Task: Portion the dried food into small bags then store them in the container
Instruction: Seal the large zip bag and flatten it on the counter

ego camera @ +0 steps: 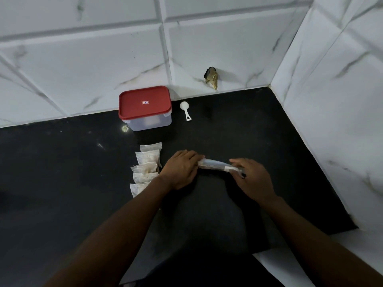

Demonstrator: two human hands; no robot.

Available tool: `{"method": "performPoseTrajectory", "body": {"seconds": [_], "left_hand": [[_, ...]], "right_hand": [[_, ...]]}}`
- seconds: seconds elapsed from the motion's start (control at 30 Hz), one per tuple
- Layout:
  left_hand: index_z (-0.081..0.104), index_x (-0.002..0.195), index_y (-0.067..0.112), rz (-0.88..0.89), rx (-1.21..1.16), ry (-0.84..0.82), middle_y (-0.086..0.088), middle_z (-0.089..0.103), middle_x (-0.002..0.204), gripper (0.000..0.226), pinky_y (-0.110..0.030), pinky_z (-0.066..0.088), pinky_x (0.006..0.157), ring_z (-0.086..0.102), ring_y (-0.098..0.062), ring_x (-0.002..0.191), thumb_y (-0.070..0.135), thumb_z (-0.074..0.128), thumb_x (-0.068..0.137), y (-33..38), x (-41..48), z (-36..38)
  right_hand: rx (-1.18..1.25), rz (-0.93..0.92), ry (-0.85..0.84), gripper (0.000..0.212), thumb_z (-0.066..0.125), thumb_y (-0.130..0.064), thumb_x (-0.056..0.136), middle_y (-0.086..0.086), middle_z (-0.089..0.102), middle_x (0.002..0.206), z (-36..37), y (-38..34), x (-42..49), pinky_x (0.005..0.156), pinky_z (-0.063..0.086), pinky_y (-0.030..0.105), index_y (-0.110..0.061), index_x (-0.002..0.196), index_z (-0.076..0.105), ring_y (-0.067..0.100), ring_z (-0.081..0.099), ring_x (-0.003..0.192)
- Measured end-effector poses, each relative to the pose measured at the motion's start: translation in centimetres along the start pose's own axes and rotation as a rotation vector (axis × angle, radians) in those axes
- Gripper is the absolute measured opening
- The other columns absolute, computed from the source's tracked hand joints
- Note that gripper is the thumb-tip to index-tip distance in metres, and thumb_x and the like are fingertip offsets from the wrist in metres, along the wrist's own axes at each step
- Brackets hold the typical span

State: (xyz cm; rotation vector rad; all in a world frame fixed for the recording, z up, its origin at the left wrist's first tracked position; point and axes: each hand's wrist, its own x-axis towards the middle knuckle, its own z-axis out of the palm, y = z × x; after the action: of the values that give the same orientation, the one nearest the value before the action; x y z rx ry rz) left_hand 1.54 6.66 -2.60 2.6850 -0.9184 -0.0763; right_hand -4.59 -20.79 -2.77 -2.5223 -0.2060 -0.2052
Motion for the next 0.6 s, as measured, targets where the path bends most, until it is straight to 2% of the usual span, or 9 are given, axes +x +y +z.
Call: {"method": "performPoseTrajectory", "body": {"seconds": [0.1, 0.2, 0.3, 0.37, 0.43, 0.5, 0.57, 0.6], "left_hand": [[0.057, 0.13, 0.025, -0.067, -0.095, -0.057, 0.001, 0.064, 0.125, 0.032, -0.038, 0.045, 0.102, 0.061, -0.017, 0.113, 0.033, 0.047, 0.101, 0.2, 0.7, -1.2], [0.063, 0.116, 0.026, -0.217, -0.364, -0.16, 0.004, 0.068, 0.109, 0.022, -0.037, 0.053, 0.086, 0.065, -0.011, 0.094, 0.03, 0.045, 0.105, 0.3, 1.2, -1.8], [0.068, 0.11, 0.023, -0.401, -0.692, -0.236, 0.001, 0.069, 0.104, 0.028, -0.027, 0.049, 0.083, 0.066, -0.006, 0.089, 0.023, 0.04, 0.11, 0.6, 1.5, -1.4], [0.069, 0.107, 0.023, -0.515, -0.882, -0.262, 0.0, 0.071, 0.103, 0.03, -0.026, 0.049, 0.084, 0.067, -0.006, 0.086, 0.021, 0.039, 0.111, 1.2, 1.4, -1.2], [0.069, 0.11, 0.021, -0.625, -1.148, -0.261, -0.006, 0.074, 0.099, 0.03, -0.027, 0.056, 0.077, 0.071, -0.01, 0.08, 0.021, 0.04, 0.111, 2.2, 1.1, -1.0], [0.065, 0.123, 0.014, -0.702, -1.415, -0.222, -0.014, 0.076, 0.103, 0.029, -0.028, 0.06, 0.072, 0.075, -0.02, 0.084, 0.023, 0.041, 0.111, 3.4, 0.8, -0.6], [0.061, 0.13, 0.011, -0.74, -1.586, -0.155, -0.016, 0.076, 0.113, 0.03, -0.035, 0.061, 0.078, 0.076, -0.03, 0.098, 0.027, 0.047, 0.109, 4.5, 0.9, 0.2], [0.06, 0.13, 0.011, -0.754, -1.636, -0.121, -0.016, 0.075, 0.116, 0.03, -0.039, 0.061, 0.082, 0.075, -0.032, 0.104, 0.029, 0.05, 0.108, 5.0, 1.1, 0.5]], "right_hand": [[0.2, 0.192, -0.03, 0.027, 0.076, -0.026, 0.087, -0.011, 0.075, 0.1, -1.5, -0.7, 1.9, 0.083, 0.056, 0.027, -0.025, 0.114, 0.072, 0.003, 0.07, 0.092], [0.439, 0.397, -0.04, 0.027, 0.082, -0.02, 0.084, -0.006, 0.076, 0.091, -2.7, -1.0, 3.8, 0.076, 0.059, 0.022, -0.021, 0.11, 0.073, 0.006, 0.073, 0.085], [0.701, 0.64, -0.022, 0.042, 0.086, -0.02, 0.08, 0.0, 0.076, 0.098, -3.7, -1.1, 5.6, 0.062, 0.059, 0.023, -0.021, 0.118, 0.069, 0.01, 0.074, 0.085], [0.897, 0.772, -0.012, 0.053, 0.085, -0.018, 0.081, 0.007, 0.075, 0.107, -3.9, -1.2, 6.7, 0.059, 0.058, 0.025, -0.016, 0.128, 0.063, 0.011, 0.074, 0.085], [1.093, 0.842, 0.014, 0.062, 0.081, -0.015, 0.085, 0.012, 0.073, 0.115, -4.0, -1.3, 7.7, 0.063, 0.06, 0.027, -0.009, 0.14, 0.053, 0.013, 0.073, 0.085], [1.267, 0.883, 0.03, 0.072, 0.075, -0.01, 0.089, 0.016, 0.068, 0.123, -3.7, -1.4, 8.4, 0.078, 0.06, 0.032, -0.006, 0.151, 0.038, 0.018, 0.071, 0.096], [1.381, 0.917, 0.027, 0.078, 0.071, -0.003, 0.091, 0.018, 0.067, 0.125, -3.1, -1.4, 8.7, 0.093, 0.057, 0.038, -0.005, 0.155, 0.027, 0.027, 0.069, 0.109], [1.397, 0.922, 0.006, 0.078, 0.071, -0.002, 0.09, 0.017, 0.068, 0.123, -2.7, -1.4, 8.8, 0.096, 0.056, 0.04, -0.005, 0.155, 0.027, 0.03, 0.069, 0.112]]}}
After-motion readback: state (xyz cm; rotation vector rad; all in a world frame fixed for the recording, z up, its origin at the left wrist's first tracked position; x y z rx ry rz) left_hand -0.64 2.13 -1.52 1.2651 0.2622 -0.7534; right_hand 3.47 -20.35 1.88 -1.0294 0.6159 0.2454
